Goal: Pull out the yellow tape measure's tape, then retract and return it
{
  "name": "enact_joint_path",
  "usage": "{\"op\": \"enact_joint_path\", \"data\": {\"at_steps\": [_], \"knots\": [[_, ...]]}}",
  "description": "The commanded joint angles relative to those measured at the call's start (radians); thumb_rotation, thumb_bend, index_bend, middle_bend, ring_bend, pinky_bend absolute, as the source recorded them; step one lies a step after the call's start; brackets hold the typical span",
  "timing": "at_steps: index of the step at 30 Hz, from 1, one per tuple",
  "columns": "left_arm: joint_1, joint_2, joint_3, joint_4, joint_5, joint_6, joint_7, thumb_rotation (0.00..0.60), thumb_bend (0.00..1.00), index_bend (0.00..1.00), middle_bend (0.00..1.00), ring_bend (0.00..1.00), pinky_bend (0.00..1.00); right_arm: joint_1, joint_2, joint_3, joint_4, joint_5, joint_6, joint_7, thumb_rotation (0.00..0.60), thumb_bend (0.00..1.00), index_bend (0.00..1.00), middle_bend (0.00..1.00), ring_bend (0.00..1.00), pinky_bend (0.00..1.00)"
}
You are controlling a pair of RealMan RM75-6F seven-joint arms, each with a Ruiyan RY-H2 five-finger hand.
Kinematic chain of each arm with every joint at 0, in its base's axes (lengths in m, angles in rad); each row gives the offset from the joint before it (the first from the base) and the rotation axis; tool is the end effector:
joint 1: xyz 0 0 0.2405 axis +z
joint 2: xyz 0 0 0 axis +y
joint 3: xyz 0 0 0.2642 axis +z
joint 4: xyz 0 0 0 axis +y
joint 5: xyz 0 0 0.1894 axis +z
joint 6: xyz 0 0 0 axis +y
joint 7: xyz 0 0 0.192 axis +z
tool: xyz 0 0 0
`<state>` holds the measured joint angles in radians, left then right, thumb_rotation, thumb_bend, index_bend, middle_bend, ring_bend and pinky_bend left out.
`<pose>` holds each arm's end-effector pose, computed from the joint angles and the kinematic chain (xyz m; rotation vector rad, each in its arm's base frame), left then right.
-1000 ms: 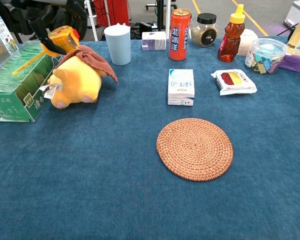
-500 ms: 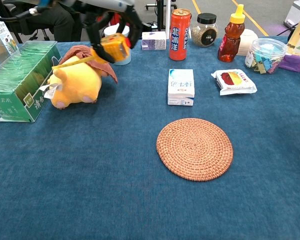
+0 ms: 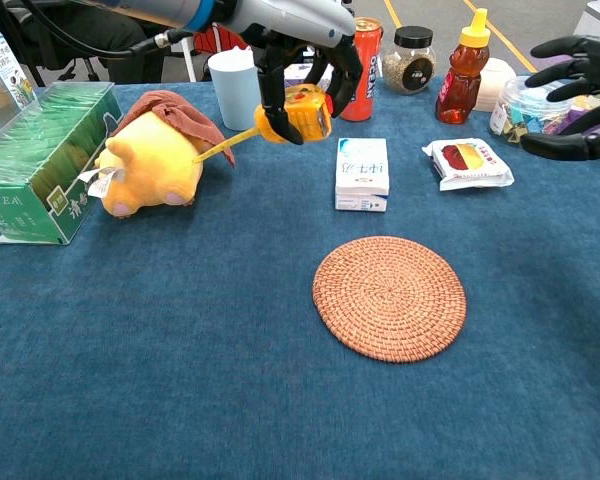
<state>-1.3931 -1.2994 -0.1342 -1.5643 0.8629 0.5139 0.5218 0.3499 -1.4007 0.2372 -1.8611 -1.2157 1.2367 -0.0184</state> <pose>0.0447 0.4225 -0.0024 -2.4206 -0.3795 -0.6862 -0.1899 -0.3103 0.0737 1.3056 -1.4082 1.3134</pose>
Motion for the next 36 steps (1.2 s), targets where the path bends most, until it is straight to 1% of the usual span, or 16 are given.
{"op": "enact_joint_path", "data": {"at_steps": [1, 6, 11, 14, 16, 18, 24, 32, 36], "knots": [[-0.032, -0.025, 0.015, 0.017, -0.039, 0.013, 0.019, 0.6, 0.43, 0.65, 0.53, 0.47, 0.59, 0.016, -0.015, 0.006, 0.001, 0.025, -0.019, -0.008, 0.468, 0.29, 0.0, 0.1, 0.12, 0.28], [-0.103, -0.084, 0.033, 0.069, -0.145, 0.034, 0.05, 0.6, 0.43, 0.66, 0.54, 0.47, 0.6, 0.043, -0.05, 0.028, 0.01, 0.09, -0.03, -0.045, 0.47, 0.29, 0.0, 0.09, 0.11, 0.28], [-0.161, -0.115, 0.059, 0.094, -0.242, 0.056, 0.083, 0.6, 0.43, 0.67, 0.54, 0.48, 0.6, 0.056, -0.069, 0.039, 0.009, 0.139, -0.016, -0.09, 0.466, 0.29, 0.0, 0.08, 0.1, 0.27], [-0.195, -0.131, 0.073, 0.108, -0.284, 0.096, 0.122, 0.6, 0.43, 0.67, 0.54, 0.48, 0.6, 0.063, -0.081, 0.047, 0.01, 0.162, -0.006, -0.114, 0.465, 0.29, 0.0, 0.08, 0.1, 0.27], [-0.211, -0.139, 0.074, 0.11, -0.317, 0.113, 0.134, 0.6, 0.43, 0.67, 0.54, 0.48, 0.61, 0.067, -0.088, 0.05, 0.01, 0.172, 0.003, -0.13, 0.463, 0.29, 0.0, 0.08, 0.1, 0.27], [-0.237, -0.15, 0.072, 0.113, -0.374, 0.118, 0.144, 0.6, 0.43, 0.67, 0.54, 0.48, 0.61, 0.074, -0.1, 0.057, 0.009, 0.192, 0.018, -0.16, 0.462, 0.29, 0.0, 0.07, 0.09, 0.27], [-0.301, -0.177, 0.091, 0.11, -0.483, 0.141, 0.194, 0.6, 0.43, 0.67, 0.54, 0.49, 0.61, 0.087, -0.129, 0.078, 0.006, 0.231, 0.055, -0.204, 0.459, 0.28, 0.0, 0.03, 0.07, 0.27], [-0.357, -0.208, 0.098, 0.122, -0.578, 0.154, 0.225, 0.6, 0.43, 0.67, 0.55, 0.49, 0.61, 0.099, -0.15, 0.085, 0.013, 0.243, 0.058, -0.204, 0.459, 0.28, 0.0, 0.01, 0.06, 0.27], [-0.386, -0.241, 0.091, 0.157, -0.63, 0.161, 0.235, 0.6, 0.43, 0.67, 0.55, 0.49, 0.62, 0.109, -0.158, 0.091, 0.017, 0.247, 0.061, -0.212, 0.461, 0.28, 0.0, 0.01, 0.06, 0.27]]}}
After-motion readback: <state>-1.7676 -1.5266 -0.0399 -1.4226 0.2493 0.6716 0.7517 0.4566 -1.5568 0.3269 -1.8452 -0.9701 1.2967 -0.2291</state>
